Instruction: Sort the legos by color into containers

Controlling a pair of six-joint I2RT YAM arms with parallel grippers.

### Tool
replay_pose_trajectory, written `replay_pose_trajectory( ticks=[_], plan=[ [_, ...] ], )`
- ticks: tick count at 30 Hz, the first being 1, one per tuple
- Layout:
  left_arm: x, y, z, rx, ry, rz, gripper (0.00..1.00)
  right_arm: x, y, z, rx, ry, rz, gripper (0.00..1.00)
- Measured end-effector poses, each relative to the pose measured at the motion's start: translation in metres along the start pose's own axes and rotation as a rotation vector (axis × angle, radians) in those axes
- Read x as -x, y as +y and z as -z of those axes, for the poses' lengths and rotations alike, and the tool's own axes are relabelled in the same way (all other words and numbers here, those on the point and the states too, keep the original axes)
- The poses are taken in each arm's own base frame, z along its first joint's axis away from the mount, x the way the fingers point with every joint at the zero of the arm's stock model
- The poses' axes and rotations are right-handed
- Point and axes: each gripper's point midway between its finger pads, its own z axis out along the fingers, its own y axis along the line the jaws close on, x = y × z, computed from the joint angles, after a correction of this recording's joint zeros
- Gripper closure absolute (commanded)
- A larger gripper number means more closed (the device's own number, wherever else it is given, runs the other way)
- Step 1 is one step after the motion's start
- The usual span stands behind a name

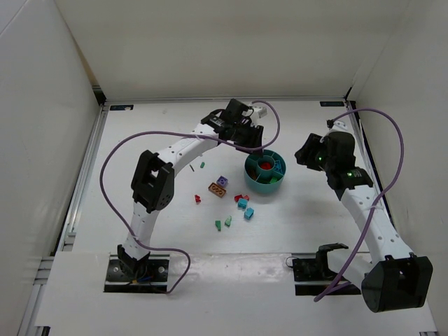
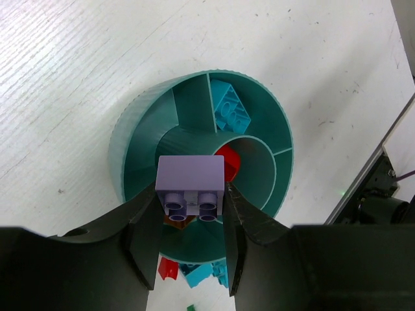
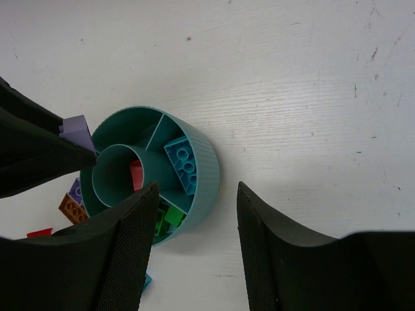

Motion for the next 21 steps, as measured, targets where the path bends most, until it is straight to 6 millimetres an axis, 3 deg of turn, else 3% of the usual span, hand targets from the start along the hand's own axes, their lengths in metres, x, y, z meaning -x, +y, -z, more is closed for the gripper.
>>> replay_pose_trajectory(
  ticks=[14,18,21],
  plan=[
    [0.0011,-0.0033,-0.0063,0.012,0.012,-0.020,0.63,-0.0006,0.0016,0.0002,0.010,0.004,-0.001,0.45],
    [0.0018,-0.0075,-0.0064,0.008,0.011,-0.032,0.54,-0.0006,0.0011,0.0002,0.010,0.004,-0.002,0.45],
    [-0.0003,-0.0078,-0.0065,0.010,0.019,-0.033,0.54,-0.0006,0.0012,0.0003,0.012,0.005,-0.003,0.45]
  ],
)
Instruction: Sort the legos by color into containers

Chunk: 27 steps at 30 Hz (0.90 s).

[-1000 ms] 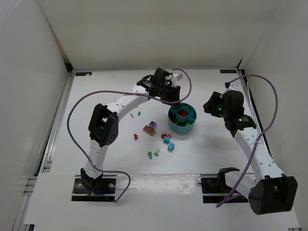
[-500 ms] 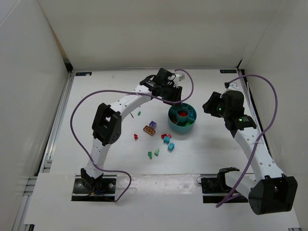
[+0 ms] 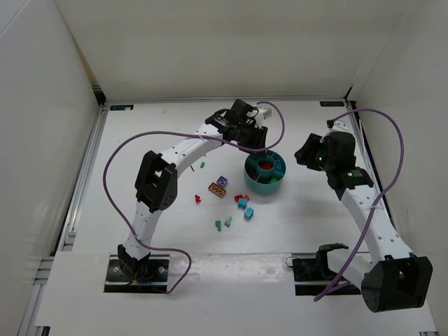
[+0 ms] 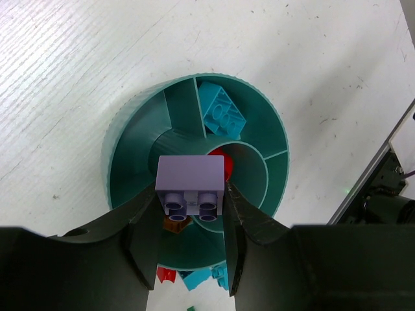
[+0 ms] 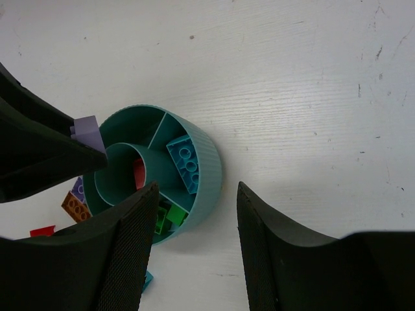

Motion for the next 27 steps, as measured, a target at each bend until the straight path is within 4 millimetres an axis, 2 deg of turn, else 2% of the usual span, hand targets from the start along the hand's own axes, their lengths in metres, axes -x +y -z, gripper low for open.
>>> replay_pose_trajectory(
  ticks=[2,4,5,9,18,27],
  plan=[
    [-0.0009,0.0006,0.0001,0.004,0.003,-0.002,0.54,-0.0001,0.0003,0.0000,0.002,0.001,0.000,0.45],
    [-0.0019,0.0020,0.0002,0.011,0.007,-0.002,0.46,-0.0003,0.0003,0.0000,0.003,0.001,0.000,0.45],
    [-0.0026,0.0026,0.0003,0.014,0.009,-0.003,0.46,-0.0005,0.0003,0.0000,0.003,0.002,0.000,0.45],
    [-0.0039,0.0043,0.0006,0.022,0.014,-0.004,0.34,-0.0007,0.0008,0.0000,0.005,0.003,0.000,0.45],
    [-0.0041,0.0047,0.0005,0.025,0.014,-0.007,0.33,-0.0007,0.0008,0.0001,0.006,0.003,-0.001,0.45],
    [-0.0066,0.0043,0.0006,0.026,0.024,-0.011,0.26,-0.0009,0.0011,0.0001,0.010,0.005,0.002,0.45]
  ],
)
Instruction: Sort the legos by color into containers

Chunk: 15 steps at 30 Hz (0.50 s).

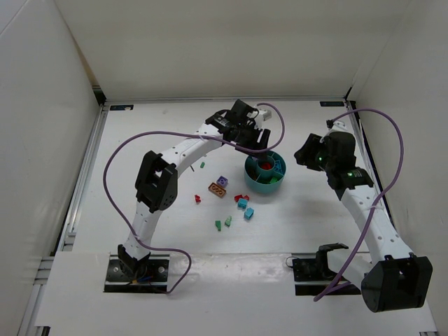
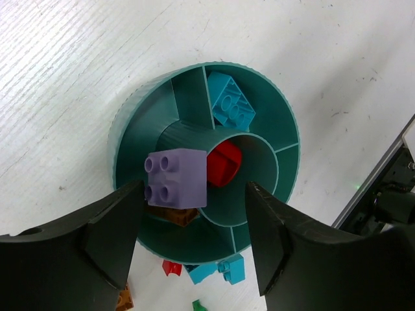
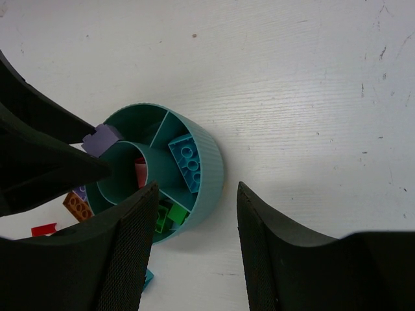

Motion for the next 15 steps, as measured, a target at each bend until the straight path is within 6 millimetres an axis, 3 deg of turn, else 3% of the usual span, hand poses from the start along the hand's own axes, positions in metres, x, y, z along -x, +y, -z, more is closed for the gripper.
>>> replay_pose_trajectory(
  ticks=[12,15],
  plan=[
    [-0.0007,-0.0003,-0.0002,0.000,0.002,-0.014,0.22,0.0000,0.0004,0.0001,0.005,0.001,-0.002,0.45],
    [-0.0001,-0.0007,0.0007,-0.001,0.000,-0.016,0.17,0.0000,0.0004,0.0002,0.006,0.002,-0.002,0.45]
  ],
)
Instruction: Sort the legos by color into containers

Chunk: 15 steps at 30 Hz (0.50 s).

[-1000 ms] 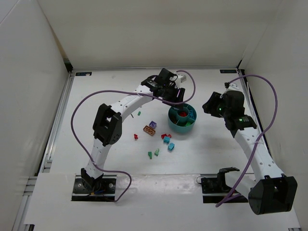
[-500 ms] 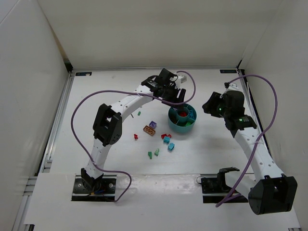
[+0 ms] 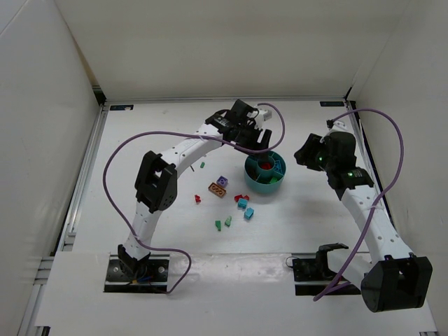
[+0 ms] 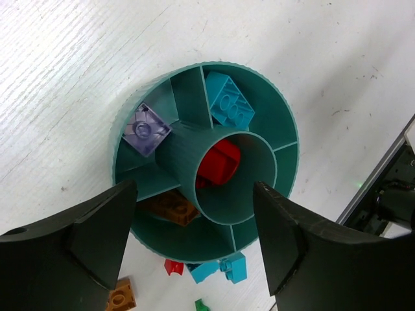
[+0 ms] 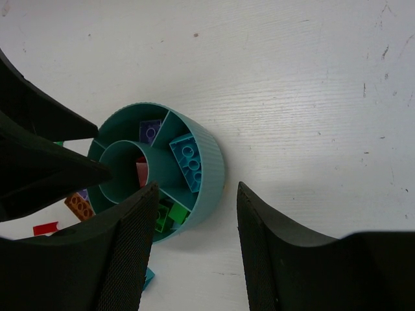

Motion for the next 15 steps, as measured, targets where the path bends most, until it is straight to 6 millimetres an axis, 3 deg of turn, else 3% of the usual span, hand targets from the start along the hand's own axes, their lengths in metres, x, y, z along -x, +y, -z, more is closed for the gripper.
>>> replay_pose_trajectory(
  ticks=[3,4,7,11,15],
  plan=[
    [0.003,-0.002,0.005,-0.001,-0.010,-0.010,0.09,0.000,0.000,0.000,0.001,0.000,-0.001,0.45],
    [0.005,-0.003,0.009,0.000,-0.019,-0.014,0.02,0.000,-0.001,0.000,0.000,0.000,-0.002,0.45],
    [0.010,-0.003,0.030,0.018,-0.051,-0.018,0.00,0.002,-0.004,0.000,-0.009,-0.006,-0.007,0.43],
    [0.025,0.007,0.079,0.055,-0.135,0.006,0.00,0.007,-0.021,-0.005,-0.045,-0.003,-0.040,0.43],
    [0.046,0.044,0.134,0.164,-0.240,0.068,0.00,0.012,-0.044,-0.013,-0.102,0.033,-0.091,0.43]
  ],
)
